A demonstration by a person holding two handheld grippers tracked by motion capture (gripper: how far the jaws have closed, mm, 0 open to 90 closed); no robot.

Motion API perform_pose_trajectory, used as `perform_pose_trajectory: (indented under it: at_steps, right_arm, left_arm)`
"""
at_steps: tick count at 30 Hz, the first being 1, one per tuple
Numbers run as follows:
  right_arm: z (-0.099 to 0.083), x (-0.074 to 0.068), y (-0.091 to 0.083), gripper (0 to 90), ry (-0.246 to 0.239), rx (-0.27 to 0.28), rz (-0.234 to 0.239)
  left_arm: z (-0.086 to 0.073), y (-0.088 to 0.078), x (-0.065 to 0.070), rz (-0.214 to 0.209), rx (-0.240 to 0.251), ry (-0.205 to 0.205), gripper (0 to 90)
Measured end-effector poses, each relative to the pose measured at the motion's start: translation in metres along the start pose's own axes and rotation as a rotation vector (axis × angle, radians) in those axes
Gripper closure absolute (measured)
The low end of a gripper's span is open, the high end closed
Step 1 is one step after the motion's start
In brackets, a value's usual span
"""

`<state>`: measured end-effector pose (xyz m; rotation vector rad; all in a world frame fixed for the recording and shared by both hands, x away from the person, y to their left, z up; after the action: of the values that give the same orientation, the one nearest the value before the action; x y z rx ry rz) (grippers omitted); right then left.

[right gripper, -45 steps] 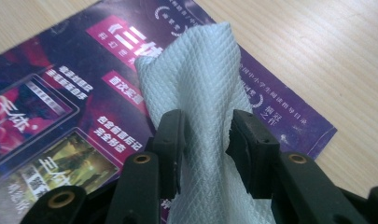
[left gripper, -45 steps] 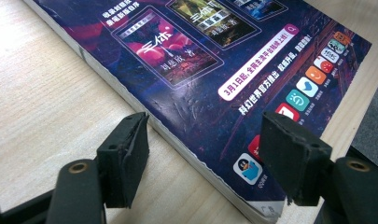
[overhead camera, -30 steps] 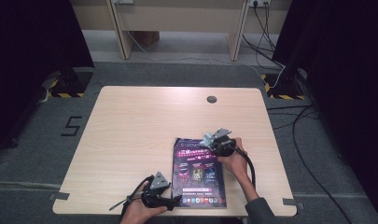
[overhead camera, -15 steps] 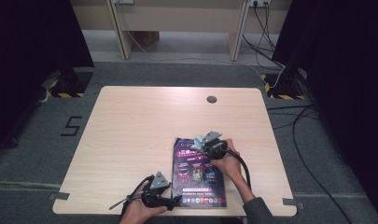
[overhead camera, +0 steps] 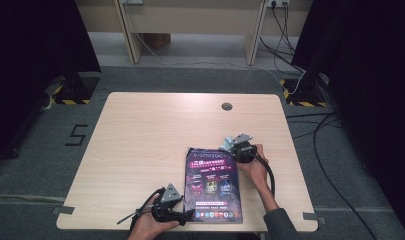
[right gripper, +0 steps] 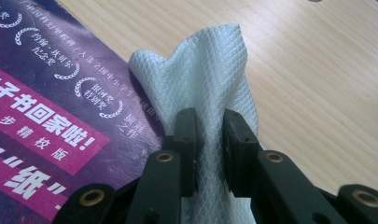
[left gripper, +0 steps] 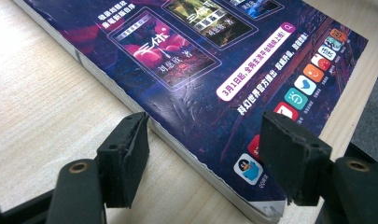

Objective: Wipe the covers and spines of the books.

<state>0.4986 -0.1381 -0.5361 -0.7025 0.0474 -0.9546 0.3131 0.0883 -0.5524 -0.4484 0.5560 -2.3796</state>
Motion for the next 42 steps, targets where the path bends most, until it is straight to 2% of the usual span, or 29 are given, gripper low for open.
perform_pose_trajectory:
  at_steps: [2, 4, 7, 8, 9, 10, 11, 13, 16, 18, 19, 20, 25, 27, 28, 31, 36, 37, 42]
  right_arm:
    - [0.001, -0.002, 0.0, 78.0, -0.019, -0.004, -0.007]
    - [0.003, -0.007, 0.0, 77.9, -0.01, -0.002, 0.012]
    - [0.008, -0.022, 0.001, 77.7, -0.04, 0.006, 0.048]
    - [0.008, -0.022, 0.001, 77.7, -0.04, 0.006, 0.048]
    - [0.014, -0.037, 0.002, 77.4, -0.033, 0.019, 0.104]
    - [0.014, -0.037, 0.002, 77.4, -0.033, 0.019, 0.104]
    - [0.02, -0.055, 0.003, 76.8, -0.05, 0.028, 0.153]
    - [0.026, -0.073, 0.004, 76.2, -0.058, 0.037, 0.209]
    - [0.033, -0.091, 0.004, 76.4, -0.104, 0.04, 0.242]
    - [0.034, -0.093, 0.005, 76.0, -0.121, 0.036, 0.239]
    - [0.033, -0.092, 0.005, 75.7, -0.1, 0.036, 0.244]
    - [0.033, -0.092, 0.005, 75.7, -0.1, 0.036, 0.244]
    - [0.027, -0.063, 0.009, 75.8, -0.081, 0.024, 0.148]
    - [0.025, -0.058, 0.01, 75.8, -0.035, 0.024, 0.159]
    - [0.026, -0.058, 0.01, 75.9, -0.032, 0.023, 0.156]
    - [0.028, -0.063, 0.01, 76.4, -0.089, 0.019, 0.14]
    - [0.034, -0.072, 0.016, 76.3, -0.079, 0.035, 0.173]
    - [0.039, -0.079, 0.019, 76.2, -0.078, 0.041, 0.196]
    - [0.05, -0.098, 0.026, 76.2, -0.107, 0.055, 0.243]
  left_arm:
    - [0.0, 0.0, 0.0, -0.002, -0.002, 0.003, 32.5]
    - [0.0, 0.0, 0.0, -0.002, -0.002, 0.004, 32.4]
    - [0.0, 0.0, 0.0, -0.003, -0.003, 0.005, 32.4]
    - [0.0, 0.0, 0.0, -0.003, -0.003, 0.005, 32.4]
    - [0.0, 0.0, 0.0, -0.003, -0.002, 0.006, 32.4]
    - [0.0, 0.0, 0.0, -0.003, -0.002, 0.006, 32.4]
    - [0.0, 0.0, 0.0, -0.004, -0.003, 0.006, 32.3]
    - [0.0, 0.0, -0.001, -0.004, -0.003, 0.006, 32.3]
    - [0.0, 0.0, -0.001, -0.004, -0.003, 0.008, 32.3]
    - [0.0, 0.0, -0.001, -0.005, -0.004, 0.008, 32.2]
    - [0.0, 0.0, -0.001, -0.004, -0.002, 0.007, 32.2]
    - [0.0, 0.0, -0.001, -0.004, -0.002, 0.007, 32.2]
    - [0.0, 0.0, -0.001, -0.006, 0.0, 0.006, 32.0]
    - [0.0, 0.001, -0.001, -0.006, 0.003, 0.002, 31.9]
    - [0.0, 0.001, -0.001, -0.006, 0.002, 0.002, 31.8]
    - [0.0, 0.001, -0.001, -0.005, 0.001, 0.004, 31.7]
    - [0.0, 0.001, -0.001, -0.004, 0.001, 0.006, 31.6]
    - [0.0, 0.001, -0.001, -0.005, 0.001, 0.006, 31.6]
    - [0.0, 0.001, -0.001, -0.007, -0.003, 0.01, 31.5]
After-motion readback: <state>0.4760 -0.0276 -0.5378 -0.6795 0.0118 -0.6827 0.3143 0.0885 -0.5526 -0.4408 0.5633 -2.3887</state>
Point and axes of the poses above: each handheld gripper's, and its own axes: y roughly forward along the jaws, z roughly out of its top, x roughly to its right, the point moved 6 cm from there along y, roughly forward along the jaws, and after that the axes turned 13 degrees about x, right-handed, at the moved point
